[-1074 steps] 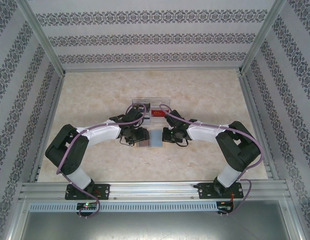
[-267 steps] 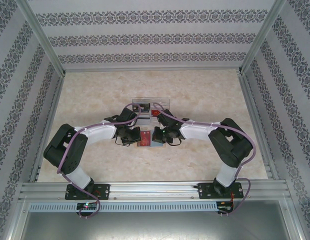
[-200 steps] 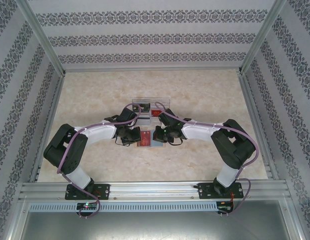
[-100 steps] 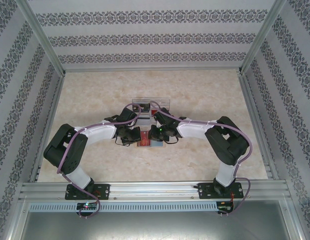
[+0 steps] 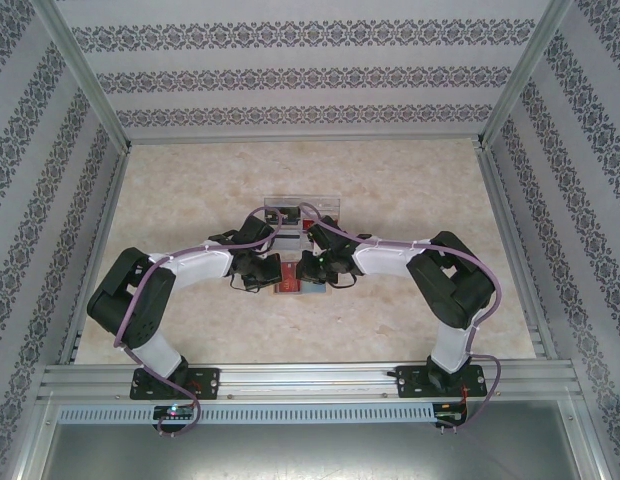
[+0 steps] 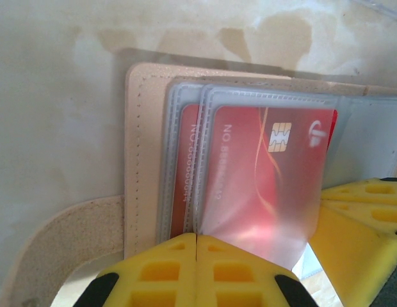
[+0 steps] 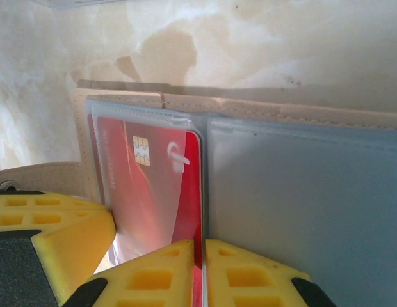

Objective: Take the credit cards out of the card holder

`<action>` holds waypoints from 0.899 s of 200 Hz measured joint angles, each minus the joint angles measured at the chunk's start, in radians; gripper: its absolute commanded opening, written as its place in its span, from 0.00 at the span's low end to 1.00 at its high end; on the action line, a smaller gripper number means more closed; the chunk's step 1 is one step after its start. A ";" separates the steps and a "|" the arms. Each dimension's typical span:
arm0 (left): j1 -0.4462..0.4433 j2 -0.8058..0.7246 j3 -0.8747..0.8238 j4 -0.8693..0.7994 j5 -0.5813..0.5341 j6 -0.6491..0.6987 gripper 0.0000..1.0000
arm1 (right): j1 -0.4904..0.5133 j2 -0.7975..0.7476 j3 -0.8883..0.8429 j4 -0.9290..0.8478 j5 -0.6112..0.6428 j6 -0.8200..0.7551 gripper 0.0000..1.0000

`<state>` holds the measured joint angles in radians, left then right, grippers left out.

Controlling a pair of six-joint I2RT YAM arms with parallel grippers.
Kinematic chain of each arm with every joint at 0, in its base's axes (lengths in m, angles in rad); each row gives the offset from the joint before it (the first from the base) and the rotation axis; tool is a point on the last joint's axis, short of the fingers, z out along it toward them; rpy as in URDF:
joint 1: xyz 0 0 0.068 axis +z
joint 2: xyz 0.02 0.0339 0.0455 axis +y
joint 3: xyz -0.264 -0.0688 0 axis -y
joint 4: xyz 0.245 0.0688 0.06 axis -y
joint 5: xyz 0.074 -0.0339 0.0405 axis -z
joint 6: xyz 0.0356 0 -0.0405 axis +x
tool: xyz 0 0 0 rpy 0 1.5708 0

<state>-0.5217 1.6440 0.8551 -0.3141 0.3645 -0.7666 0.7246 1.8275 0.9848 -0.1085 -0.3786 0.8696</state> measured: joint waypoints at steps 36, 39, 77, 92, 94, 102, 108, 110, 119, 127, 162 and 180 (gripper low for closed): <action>0.000 0.000 0.000 -0.001 -0.002 0.000 0.01 | -0.002 0.001 -0.004 0.016 -0.005 0.028 0.00; 0.000 0.000 0.000 -0.001 -0.002 0.000 0.02 | -0.002 0.001 -0.004 0.018 -0.006 0.026 0.00; 0.000 0.000 0.000 -0.003 -0.002 0.000 0.10 | -0.003 0.001 -0.025 0.051 -0.008 0.041 0.00; 0.000 0.000 0.000 -0.004 -0.003 0.000 0.13 | -0.007 0.000 -0.033 0.064 -0.013 0.043 0.00; 0.000 0.000 0.000 -0.004 -0.004 0.000 0.14 | -0.008 -0.001 -0.035 0.065 -0.014 0.043 0.00; 0.000 0.000 0.001 -0.005 -0.006 0.000 0.18 | -0.009 -0.005 -0.041 0.073 -0.016 0.044 0.00; 0.000 0.000 0.001 -0.005 -0.006 0.001 0.19 | -0.010 -0.009 -0.046 0.079 -0.016 0.044 0.00; 0.000 0.000 0.001 -0.005 -0.006 0.000 0.19 | -0.010 -0.010 -0.048 0.079 -0.016 0.044 0.00; 0.000 0.000 0.003 -0.005 -0.006 0.000 0.20 | -0.011 -0.018 -0.055 0.085 -0.018 0.044 0.00; 0.000 0.000 0.004 -0.005 -0.006 0.000 0.20 | -0.014 -0.026 -0.062 0.086 -0.019 0.044 0.00; 0.000 0.000 0.005 -0.007 -0.006 0.000 0.22 | -0.029 -0.059 -0.090 0.091 -0.021 0.044 0.00; 0.000 0.000 0.006 -0.008 -0.006 0.000 0.22 | -0.033 -0.065 -0.096 0.090 -0.022 0.043 0.00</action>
<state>-0.5217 1.6440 0.8608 -0.3218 0.3588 -0.7670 0.6918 1.7626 0.8886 -0.0189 -0.4004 0.9127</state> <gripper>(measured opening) 0.220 0.063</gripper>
